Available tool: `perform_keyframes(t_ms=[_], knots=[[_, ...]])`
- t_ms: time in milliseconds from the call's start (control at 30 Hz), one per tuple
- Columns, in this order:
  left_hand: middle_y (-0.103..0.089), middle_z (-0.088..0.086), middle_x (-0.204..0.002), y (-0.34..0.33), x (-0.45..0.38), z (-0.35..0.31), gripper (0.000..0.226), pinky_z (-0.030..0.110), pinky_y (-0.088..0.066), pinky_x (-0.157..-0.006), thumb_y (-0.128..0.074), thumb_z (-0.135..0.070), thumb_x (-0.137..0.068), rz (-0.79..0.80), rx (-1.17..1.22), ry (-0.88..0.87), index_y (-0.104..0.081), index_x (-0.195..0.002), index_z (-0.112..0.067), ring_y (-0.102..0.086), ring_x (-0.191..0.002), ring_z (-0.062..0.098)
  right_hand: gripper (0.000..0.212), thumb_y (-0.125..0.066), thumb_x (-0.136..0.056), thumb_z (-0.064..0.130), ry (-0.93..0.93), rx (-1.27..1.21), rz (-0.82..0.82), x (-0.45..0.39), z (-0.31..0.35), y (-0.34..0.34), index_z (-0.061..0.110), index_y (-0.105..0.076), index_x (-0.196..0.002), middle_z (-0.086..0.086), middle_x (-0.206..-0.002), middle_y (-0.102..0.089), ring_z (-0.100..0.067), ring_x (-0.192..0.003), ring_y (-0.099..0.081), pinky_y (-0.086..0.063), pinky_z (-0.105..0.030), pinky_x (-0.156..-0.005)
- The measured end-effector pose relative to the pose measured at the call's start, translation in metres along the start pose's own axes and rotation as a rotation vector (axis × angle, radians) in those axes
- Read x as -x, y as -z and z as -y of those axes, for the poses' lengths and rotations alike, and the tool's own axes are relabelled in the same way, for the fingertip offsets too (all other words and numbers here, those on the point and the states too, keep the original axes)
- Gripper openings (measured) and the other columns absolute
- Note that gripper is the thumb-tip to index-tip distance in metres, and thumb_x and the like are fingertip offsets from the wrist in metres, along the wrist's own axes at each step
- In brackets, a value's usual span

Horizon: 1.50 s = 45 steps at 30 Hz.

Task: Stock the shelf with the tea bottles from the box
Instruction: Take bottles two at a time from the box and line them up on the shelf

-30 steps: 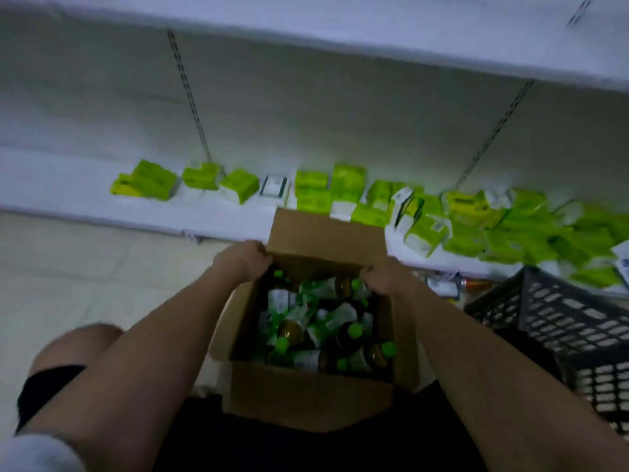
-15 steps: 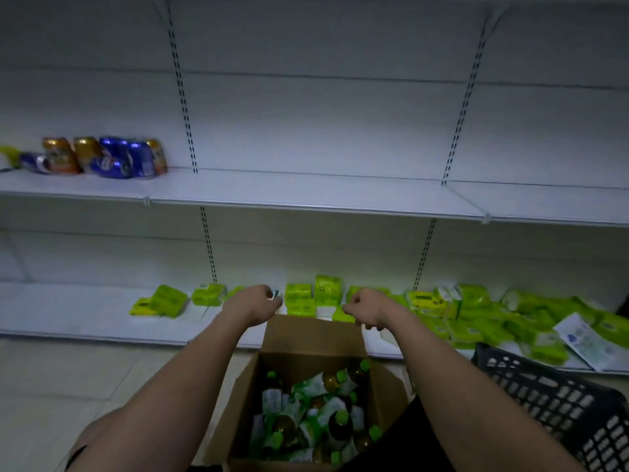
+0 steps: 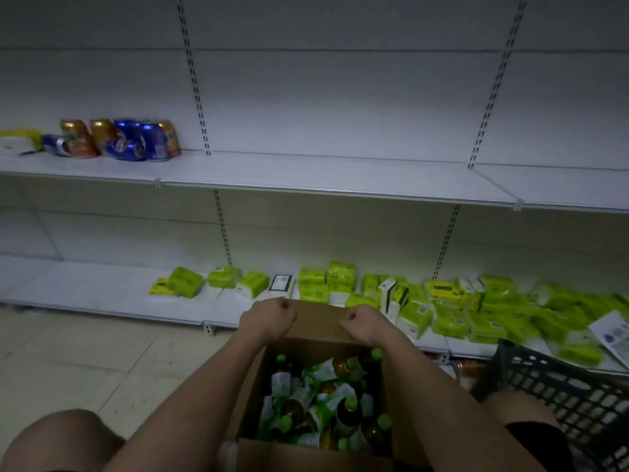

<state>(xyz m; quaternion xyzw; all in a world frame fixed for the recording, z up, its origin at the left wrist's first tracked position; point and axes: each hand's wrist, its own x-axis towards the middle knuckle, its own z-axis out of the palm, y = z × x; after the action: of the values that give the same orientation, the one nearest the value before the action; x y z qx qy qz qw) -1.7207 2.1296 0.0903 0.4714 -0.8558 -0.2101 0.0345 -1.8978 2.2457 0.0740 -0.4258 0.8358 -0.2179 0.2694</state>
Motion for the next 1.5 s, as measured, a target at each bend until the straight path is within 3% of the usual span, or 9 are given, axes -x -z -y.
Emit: perform_keyframes(t_ms=[267,367,533,633,800,900,1100,1300,1500], knots=[[-0.064,0.011,-0.119,-0.083,-0.044,0.062,0.042,0.042,-0.05,-0.092,-0.047,-0.047,-0.088,0.206,0.048,0.128,-0.058,-0.119,-0.022,-0.059,-0.109,0.032,0.024,-0.05,-0.091,0.04,-0.074,-0.138,0.133,-0.058,-0.042,-0.082,0.023,-0.055,-0.074,0.001,-0.074,-0.057,-0.02,-0.075,-0.058,-0.05,-0.038,-0.077],[-0.061,0.011,-0.124,-0.124,-0.071,0.078,0.042,0.04,-0.048,-0.096,-0.047,-0.043,-0.092,0.319,0.079,0.167,-0.059,-0.122,-0.017,-0.057,-0.113,0.032,0.025,-0.048,-0.094,0.041,-0.161,-0.157,0.184,-0.076,-0.065,-0.103,0.021,-0.06,-0.102,-0.002,-0.099,-0.063,-0.022,-0.091,-0.062,-0.051,-0.042,-0.086],[-0.062,0.008,-0.123,-0.183,-0.098,0.093,0.04,0.036,-0.046,-0.095,-0.043,-0.041,-0.095,0.514,0.188,0.204,-0.058,-0.124,-0.019,-0.058,-0.112,0.027,0.022,-0.053,-0.094,0.035,-0.29,-0.275,0.223,-0.097,-0.106,-0.135,0.02,-0.055,-0.11,0.006,-0.099,-0.056,-0.02,-0.101,-0.056,-0.041,-0.019,-0.064],[-0.061,0.008,-0.127,-0.201,-0.118,0.1,0.04,0.038,-0.047,-0.098,-0.046,-0.042,-0.092,0.589,0.19,0.193,-0.058,-0.125,-0.022,-0.058,-0.113,0.028,0.047,-0.06,-0.09,0.042,-0.37,-0.275,0.252,-0.104,-0.126,-0.15,0.015,-0.049,-0.127,0.002,-0.116,-0.052,-0.017,-0.106,-0.053,-0.043,-0.024,-0.072],[-0.048,0.017,-0.139,-0.23,-0.131,0.111,0.06,0.039,-0.043,-0.099,-0.053,-0.037,-0.093,0.711,0.247,0.269,-0.036,-0.144,-0.01,-0.051,-0.122,0.035,0.071,-0.07,-0.082,0.044,-0.362,-0.136,0.248,-0.089,-0.148,-0.183,0.018,-0.043,-0.141,-0.005,-0.143,-0.041,-0.026,-0.127,-0.048,-0.044,-0.035,-0.103],[-0.037,0.018,-0.148,-0.254,-0.119,0.114,0.076,0.036,-0.041,-0.099,-0.058,-0.034,-0.092,0.781,0.292,0.288,-0.018,-0.151,-0.008,-0.045,-0.128,0.035,0.083,-0.076,-0.077,0.04,-0.337,-0.105,0.195,-0.085,-0.155,-0.2,0.017,-0.035,-0.146,-0.007,-0.15,-0.034,-0.03,-0.134,-0.04,-0.04,-0.04,-0.109],[0.009,0.015,-0.16,-0.29,-0.111,0.119,0.12,0.047,-0.007,-0.121,-0.071,-0.041,-0.08,0.82,0.236,0.284,0.023,-0.148,-0.01,0.002,-0.148,0.038,0.086,-0.08,-0.072,0.012,-0.331,-0.135,0.096,-0.083,-0.178,-0.23,0.019,-0.034,-0.144,-0.007,-0.145,-0.046,-0.031,-0.134,-0.042,-0.04,-0.046,-0.109],[-0.047,0.01,-0.142,-0.256,-0.132,0.119,0.081,0.036,-0.041,-0.102,-0.078,-0.027,-0.076,0.795,0.159,0.135,-0.036,-0.143,-0.012,-0.046,-0.128,0.031,0.068,-0.08,-0.072,0.016,-0.255,-0.078,0.178,-0.096,-0.161,-0.205,0.019,-0.047,-0.131,-0.008,-0.129,-0.06,-0.031,-0.12,-0.055,-0.047,-0.04,-0.097],[-0.049,0.012,-0.128,-0.202,-0.158,0.104,0.088,0.04,-0.061,-0.068,-0.082,-0.03,-0.066,0.702,0.006,0.127,-0.031,-0.137,-0.02,-0.056,-0.108,0.033,0.067,-0.082,-0.061,0.032,-0.231,-0.111,0.127,-0.114,-0.135,-0.157,0.026,-0.052,-0.119,-0.001,-0.121,-0.063,-0.023,-0.113,-0.058,-0.048,-0.039,-0.096]])
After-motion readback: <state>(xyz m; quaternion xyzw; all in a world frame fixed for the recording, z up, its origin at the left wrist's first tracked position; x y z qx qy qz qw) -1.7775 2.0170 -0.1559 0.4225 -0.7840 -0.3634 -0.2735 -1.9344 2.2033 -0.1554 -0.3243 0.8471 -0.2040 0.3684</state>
